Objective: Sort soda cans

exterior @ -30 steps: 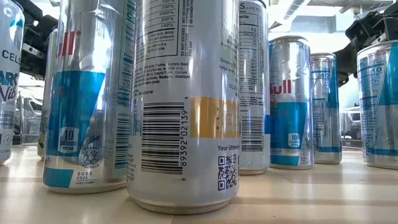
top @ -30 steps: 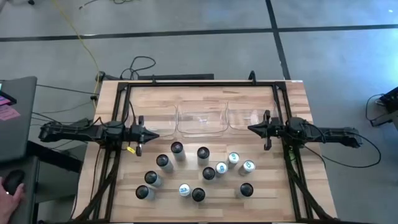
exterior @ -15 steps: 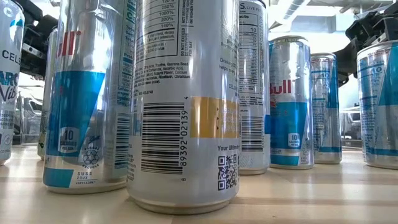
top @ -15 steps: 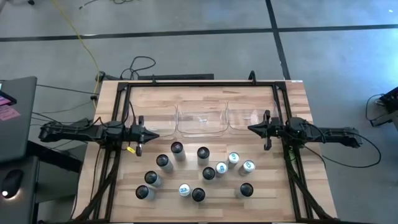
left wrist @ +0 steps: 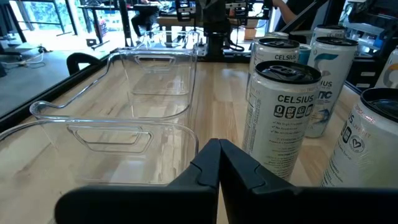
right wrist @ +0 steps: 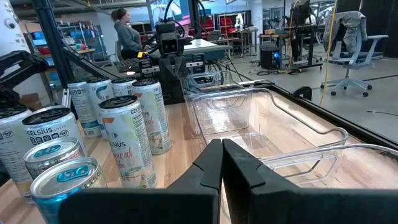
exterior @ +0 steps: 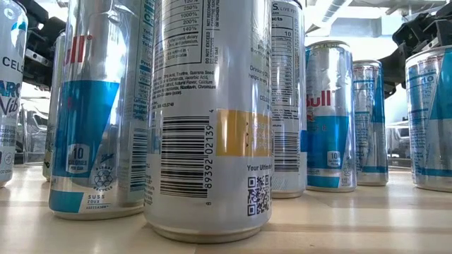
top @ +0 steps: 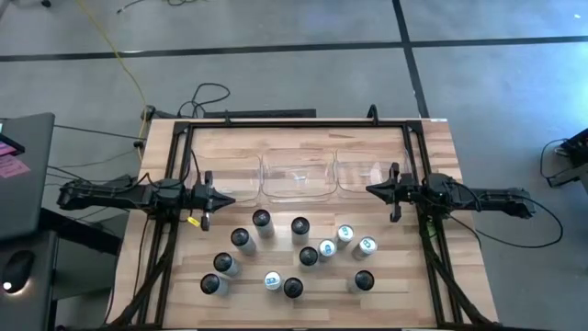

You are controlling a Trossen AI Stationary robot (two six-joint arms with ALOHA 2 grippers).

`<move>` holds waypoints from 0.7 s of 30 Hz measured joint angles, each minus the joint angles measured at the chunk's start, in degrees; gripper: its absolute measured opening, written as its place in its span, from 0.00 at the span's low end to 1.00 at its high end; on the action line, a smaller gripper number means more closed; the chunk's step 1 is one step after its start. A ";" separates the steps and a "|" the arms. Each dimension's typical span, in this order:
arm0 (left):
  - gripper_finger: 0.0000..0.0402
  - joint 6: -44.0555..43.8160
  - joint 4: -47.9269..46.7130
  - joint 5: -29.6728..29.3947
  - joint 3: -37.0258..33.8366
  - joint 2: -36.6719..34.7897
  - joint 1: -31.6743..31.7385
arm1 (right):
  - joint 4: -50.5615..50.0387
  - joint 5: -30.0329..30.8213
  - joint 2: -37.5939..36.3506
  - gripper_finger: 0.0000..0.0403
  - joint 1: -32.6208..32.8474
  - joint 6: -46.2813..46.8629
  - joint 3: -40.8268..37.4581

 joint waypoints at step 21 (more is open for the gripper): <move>0.00 -2.44 6.38 -0.15 -0.02 -0.05 -0.01 | 9.69 0.38 -0.01 0.08 -0.38 -2.48 -0.01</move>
